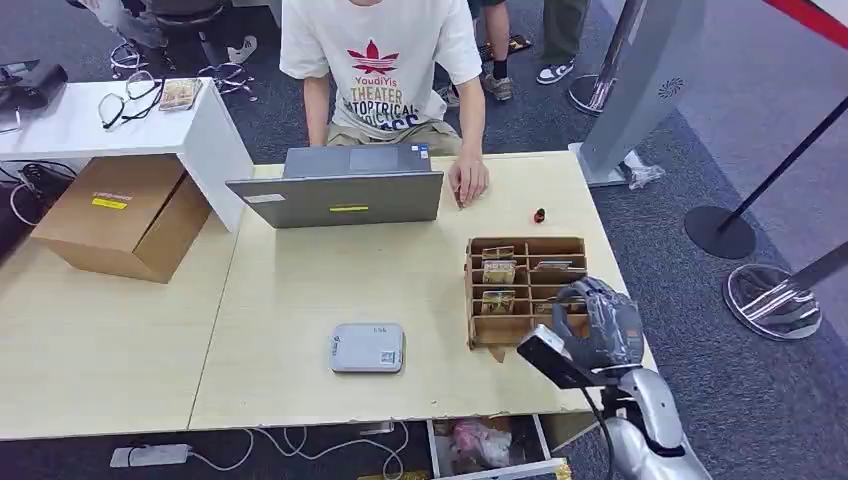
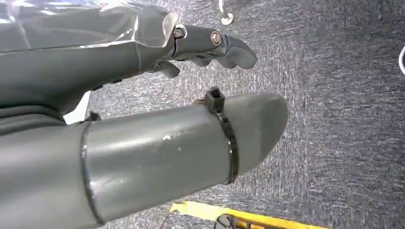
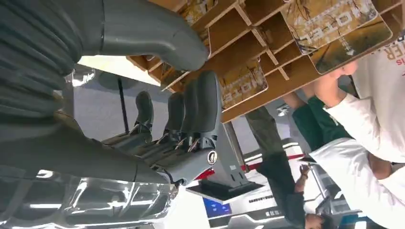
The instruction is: Pass the card to the sensor for recognition and then transmit it.
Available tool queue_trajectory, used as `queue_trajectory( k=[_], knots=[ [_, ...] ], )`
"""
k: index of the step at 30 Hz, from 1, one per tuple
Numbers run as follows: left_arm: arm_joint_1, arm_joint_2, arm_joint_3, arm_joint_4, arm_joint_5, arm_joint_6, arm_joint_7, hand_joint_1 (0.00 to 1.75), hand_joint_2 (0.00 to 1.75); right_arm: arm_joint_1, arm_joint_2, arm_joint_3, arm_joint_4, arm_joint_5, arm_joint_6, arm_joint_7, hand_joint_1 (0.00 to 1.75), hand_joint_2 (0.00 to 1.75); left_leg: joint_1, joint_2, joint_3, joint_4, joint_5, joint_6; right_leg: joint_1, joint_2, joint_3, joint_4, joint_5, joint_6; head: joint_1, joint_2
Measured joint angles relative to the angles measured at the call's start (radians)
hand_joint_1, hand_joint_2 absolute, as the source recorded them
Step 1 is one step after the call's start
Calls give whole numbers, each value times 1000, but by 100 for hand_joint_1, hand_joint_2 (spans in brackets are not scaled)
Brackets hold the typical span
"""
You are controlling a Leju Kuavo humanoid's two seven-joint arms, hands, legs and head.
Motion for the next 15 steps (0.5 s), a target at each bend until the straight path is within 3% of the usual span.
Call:
queue_trajectory(
  k=[7,14,15],
  knots=[
    [0,0,0,0,7,0,0,0,0,1,-5,0,11,0,-1,10,113,175,0,0,0,0,0,0,0,0,0,0,0,0,0,0],
    [0,0,0,0,7,1,-2,0,0,2,-9,0,12,0,-1,10,96,175,0,0,0,0,0,0,0,0,0,0,0,0,0,0],
    [0,0,0,0,7,1,-3,0,0,3,-10,0,12,0,-1,10,101,175,0,0,0,0,0,0,0,0,0,0,0,0,0,0]
  ],
)
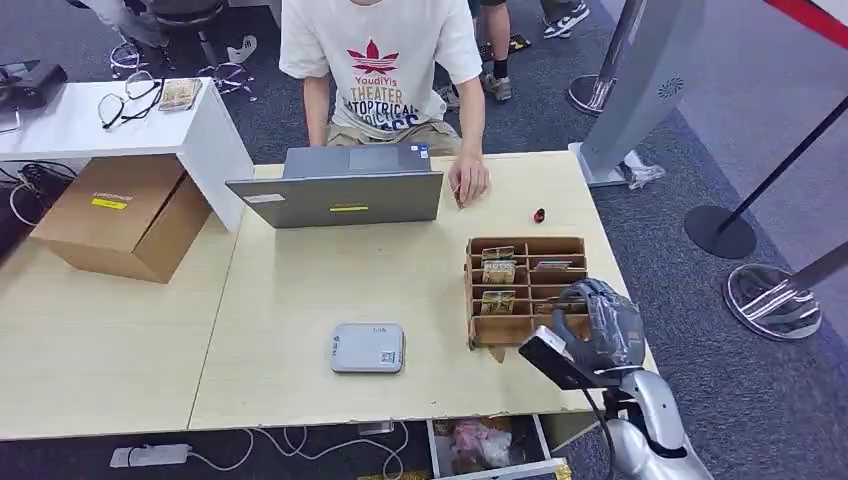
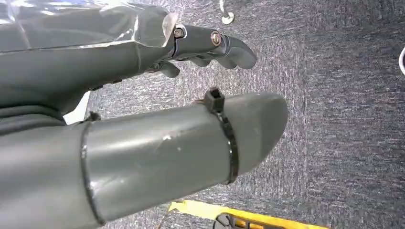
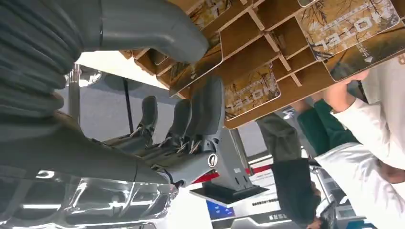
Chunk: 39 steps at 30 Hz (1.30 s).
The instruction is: Pass the card to the sensor for recognition and then transmit it.
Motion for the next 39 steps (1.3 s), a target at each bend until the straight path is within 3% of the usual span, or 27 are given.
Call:
queue_trajectory(
  k=[5,13,27,39],
  knots=[
    [1,0,0,0,3,2,0,0,0,-1,0,0,0,0,0,0,98,175,0,0,0,0,0,0,0,0,0,0,0,0,0,0],
    [5,0,5,0,13,5,-6,0,0,-6,0,0,0,0,2,0,106,175,0,0,0,0,0,0,0,0,0,0,0,0,0,0],
    [5,1,11,0,15,5,-9,0,0,-53,0,0,49,-3,17,0,96,175,0,0,0,0,0,0,0,0,0,0,0,0,0,0],
    [5,1,15,0,9,4,-12,0,0,-61,-19,0,92,-26,13,-2,106,175,0,0,0,0,0,0,0,0,0,0,0,0,0,0]
  ],
)
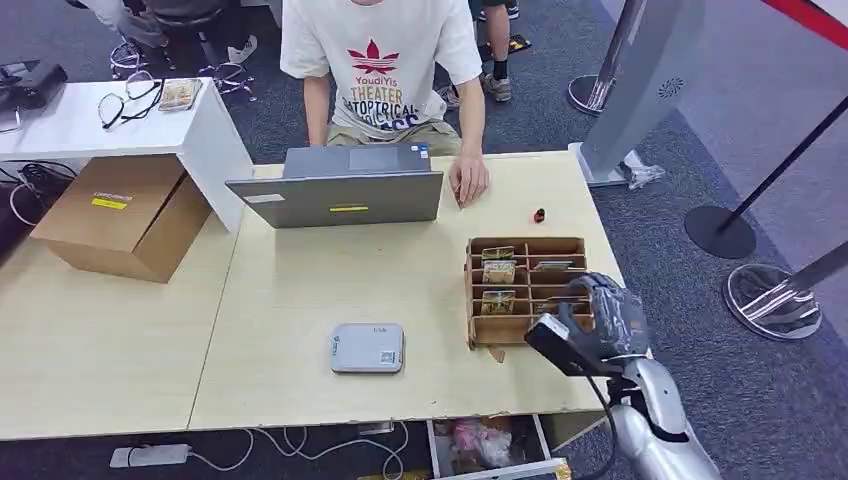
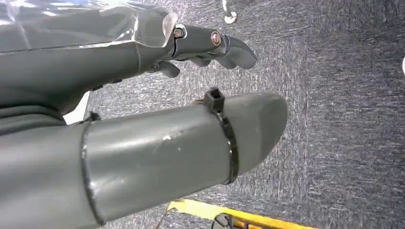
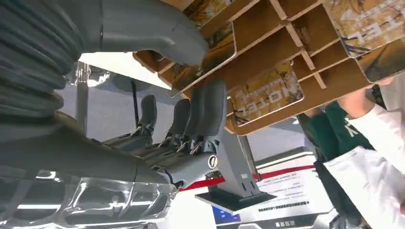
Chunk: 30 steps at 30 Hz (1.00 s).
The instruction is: Pass the card to the sensor for recognition and then transmit it.
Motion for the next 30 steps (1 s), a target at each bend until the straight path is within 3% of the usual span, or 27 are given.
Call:
queue_trajectory(
  k=[2,5,6,7,9,30],
  knots=[
    [0,0,0,0,0,0,0,0,0,0,-3,0,4,-2,2,0,105,175,0,0,0,0,0,0,0,0,0,0,0,0,0,0],
    [0,0,1,0,1,0,0,0,0,-2,-6,0,11,-1,8,0,115,175,0,0,0,0,0,0,0,0,0,0,0,0,0,0],
    [0,0,1,0,1,0,0,0,0,-2,-6,0,13,-1,10,0,120,175,0,0,0,0,0,0,0,0,0,0,0,0,0,0],
    [0,0,1,0,2,0,0,0,0,-3,-6,0,14,-1,11,0,136,175,0,0,0,0,0,0,0,0,0,0,0,0,0,0],
    [0,2,1,0,3,0,-1,0,0,-5,-6,0,16,-1,17,0,140,175,0,0,0,0,0,0,0,0,0,0,0,0,0,0],
    [2,8,2,0,8,1,-5,0,0,-41,-15,2,32,-13,44,-10,143,175,0,0,0,0,0,0,0,0,0,0,0,0,0,0]
  ],
)
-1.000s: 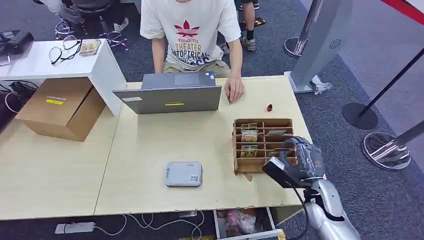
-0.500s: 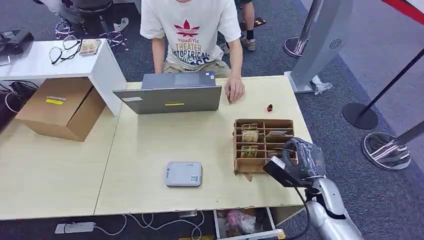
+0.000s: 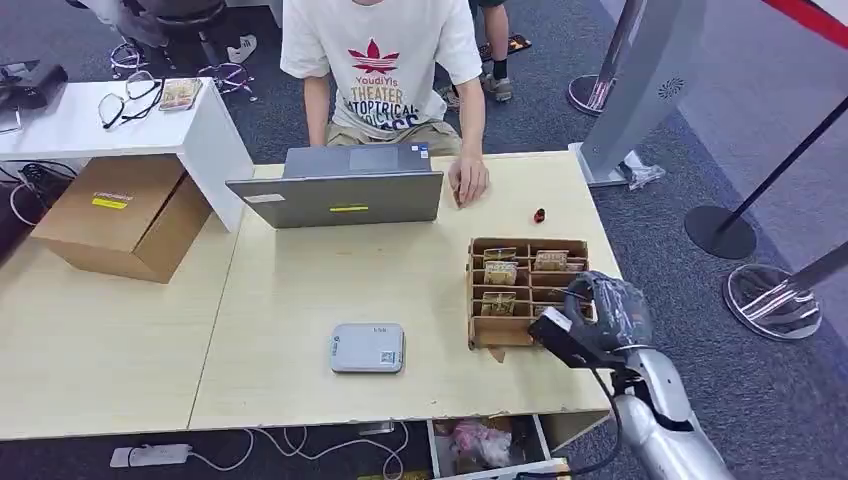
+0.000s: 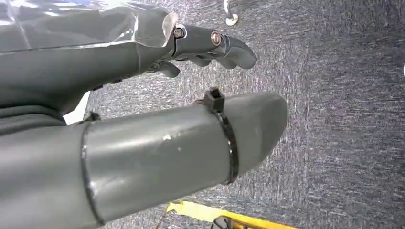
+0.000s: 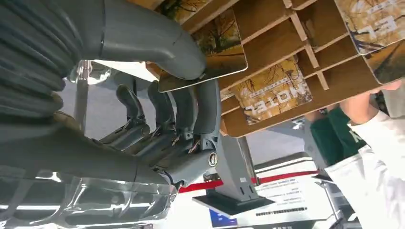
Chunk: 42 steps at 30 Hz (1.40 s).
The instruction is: Pass the card to the sensor for recognition and then transmit it.
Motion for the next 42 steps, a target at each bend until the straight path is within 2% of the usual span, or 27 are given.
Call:
queue_trajectory(
  k=[7,8,10,15,19,23,30,42],
  knots=[
    [-1,1,0,0,-6,-3,0,0,0,-44,-17,8,-2,-78,108,-36,140,175,0,0,0,0,0,0,0,0,0,0,0,0,1,0],
    [-1,1,0,0,-6,-3,0,0,0,-53,-22,10,-4,-85,122,-39,143,175,0,0,0,0,0,0,0,0,0,0,0,0,0,0],
    [-1,1,0,0,-6,-3,0,0,0,-68,-30,14,-10,-96,141,-40,138,175,0,0,0,0,0,0,0,0,0,0,0,0,0,0],
    [-1,1,1,0,-4,-3,0,0,0,-100,-50,23,-28,-120,177,-51,143,175,0,0,0,0,0,0,0,0,0,0,1,0,0,0],
    [-1,1,3,0,0,-3,-2,0,0,-131,-63,31,-35,-132,192,-55,138,175,0,0,0,0,1,0,0,0,0,0,1,-1,1,0],
    [-1,1,7,0,1,-3,-3,0,0,-152,-66,33,-38,-135,193,-55,143,175,0,0,0,0,1,0,0,0,0,0,1,-1,0,0],
    [-1,1,7,0,-10,-3,-3,0,0,-174,-73,34,-73,-142,193,-54,138,175,0,0,0,0,1,0,0,0,0,0,1,-1,0,0],
    [-9,1,6,0,-44,-13,0,0,0,-205,-87,24,-130,-175,193,-66,145,175,0,0,0,0,1,0,0,0,0,0,1,-1,0,0]
  ],
)
